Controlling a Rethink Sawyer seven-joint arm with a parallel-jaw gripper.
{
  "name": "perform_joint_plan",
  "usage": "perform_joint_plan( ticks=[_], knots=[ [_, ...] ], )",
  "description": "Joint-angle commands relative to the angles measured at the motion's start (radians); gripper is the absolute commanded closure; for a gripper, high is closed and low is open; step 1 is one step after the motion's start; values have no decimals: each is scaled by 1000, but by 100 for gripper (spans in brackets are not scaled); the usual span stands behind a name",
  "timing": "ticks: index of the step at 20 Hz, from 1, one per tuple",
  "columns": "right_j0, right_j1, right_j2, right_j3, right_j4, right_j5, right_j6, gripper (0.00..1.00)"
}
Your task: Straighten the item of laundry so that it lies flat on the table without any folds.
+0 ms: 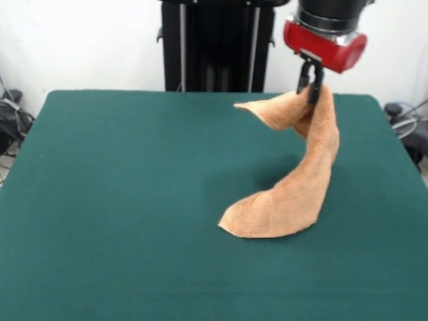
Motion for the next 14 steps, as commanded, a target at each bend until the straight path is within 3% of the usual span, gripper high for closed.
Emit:
perform_joint_plan(
  ticks=[1, 14],
  knots=[
    [54, 84, -58, -181, 47, 146, 322, 100],
    [152, 179, -165, -394, 88, 301, 463, 100]
  ],
)
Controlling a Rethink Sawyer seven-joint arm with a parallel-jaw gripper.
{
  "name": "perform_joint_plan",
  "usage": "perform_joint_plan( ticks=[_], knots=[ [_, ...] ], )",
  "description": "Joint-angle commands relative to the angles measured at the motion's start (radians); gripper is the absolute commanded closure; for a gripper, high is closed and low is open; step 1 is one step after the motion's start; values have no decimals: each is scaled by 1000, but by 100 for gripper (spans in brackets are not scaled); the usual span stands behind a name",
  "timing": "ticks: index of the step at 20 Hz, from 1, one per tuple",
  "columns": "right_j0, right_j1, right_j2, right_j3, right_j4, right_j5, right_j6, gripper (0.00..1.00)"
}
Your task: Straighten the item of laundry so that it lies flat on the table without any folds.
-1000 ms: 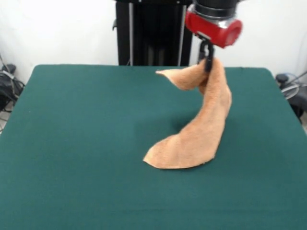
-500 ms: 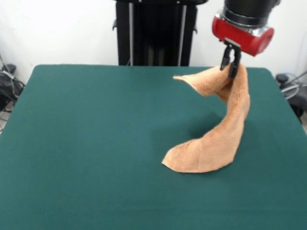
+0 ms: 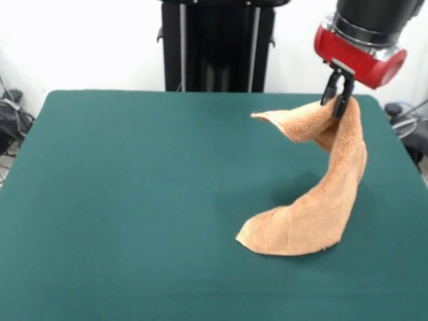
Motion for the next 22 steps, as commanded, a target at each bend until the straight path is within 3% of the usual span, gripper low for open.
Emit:
perform_joint_plan(
  ticks=[1, 6, 15, 22],
  knots=[
    [43, 51, -50, -136, 57, 129, 374, 100],
    [58, 68, -57, -184, 71, 163, 390, 100],
    [53, 55, -38, -161, 117, 153, 372, 100],
    [86, 94, -69, -243, 134, 218, 438, 100]
  ],
)
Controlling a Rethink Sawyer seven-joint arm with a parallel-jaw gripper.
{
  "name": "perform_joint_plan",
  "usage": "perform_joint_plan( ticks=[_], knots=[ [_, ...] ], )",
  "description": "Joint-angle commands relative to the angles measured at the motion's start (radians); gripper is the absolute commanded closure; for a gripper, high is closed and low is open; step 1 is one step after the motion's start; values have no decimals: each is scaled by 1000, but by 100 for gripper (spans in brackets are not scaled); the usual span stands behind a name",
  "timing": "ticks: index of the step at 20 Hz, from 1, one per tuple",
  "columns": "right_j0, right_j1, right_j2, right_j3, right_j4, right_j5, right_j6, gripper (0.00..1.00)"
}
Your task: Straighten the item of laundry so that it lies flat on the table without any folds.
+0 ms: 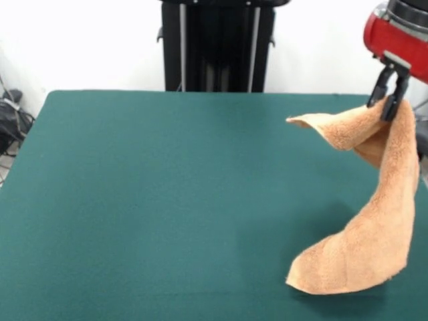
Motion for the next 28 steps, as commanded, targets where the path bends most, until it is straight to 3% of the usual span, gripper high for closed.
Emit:
perform_joint_plan(
  ticks=[1, 5, 7, 11, 14, 17, 22, 28],
  knots=[
    [26, 28, -5, -43, 50, 122, 339, 100],
    [12, 11, -2, -9, 61, 100, 309, 100],
    [4, -16, 6, 55, 68, 45, 273, 100],
    [-48, -112, 63, 309, 73, -180, 93, 100],
    [-150, -188, 140, 504, 44, -365, -101, 100],
    [-270, -241, 226, 628, -17, -481, -249, 100],
    [-417, -262, 330, 705, -146, -564, -317, 100],
    [-512, -224, 444, 715, -251, -659, -247, 100]
  ],
)
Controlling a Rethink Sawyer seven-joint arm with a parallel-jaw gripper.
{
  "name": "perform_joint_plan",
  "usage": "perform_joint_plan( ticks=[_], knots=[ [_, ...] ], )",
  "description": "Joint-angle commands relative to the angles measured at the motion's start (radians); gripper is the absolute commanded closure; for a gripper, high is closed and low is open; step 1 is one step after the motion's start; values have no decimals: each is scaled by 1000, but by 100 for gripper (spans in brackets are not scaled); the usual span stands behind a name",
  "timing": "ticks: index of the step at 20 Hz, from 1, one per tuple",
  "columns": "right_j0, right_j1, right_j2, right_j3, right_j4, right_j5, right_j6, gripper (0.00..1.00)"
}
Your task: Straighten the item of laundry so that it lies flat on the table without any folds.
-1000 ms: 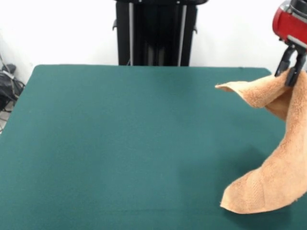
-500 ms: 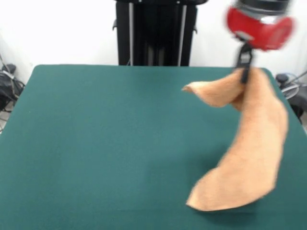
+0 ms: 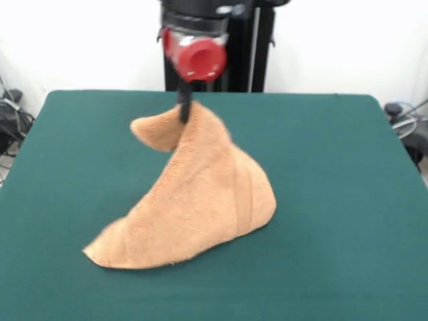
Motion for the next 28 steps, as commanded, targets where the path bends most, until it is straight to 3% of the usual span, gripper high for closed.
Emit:
perform_joint_plan(
  ticks=[1, 9, 10, 28],
  knots=[
    [-49, -13, 250, 177, -123, -60, -189, 100],
    [-15, 0, 243, 130, -181, 19, -113, 100],
    [-19, -1, 250, 131, -182, 35, -100, 0],
    [-46, 7, 265, 127, -215, -1, -86, 0]
  ],
)
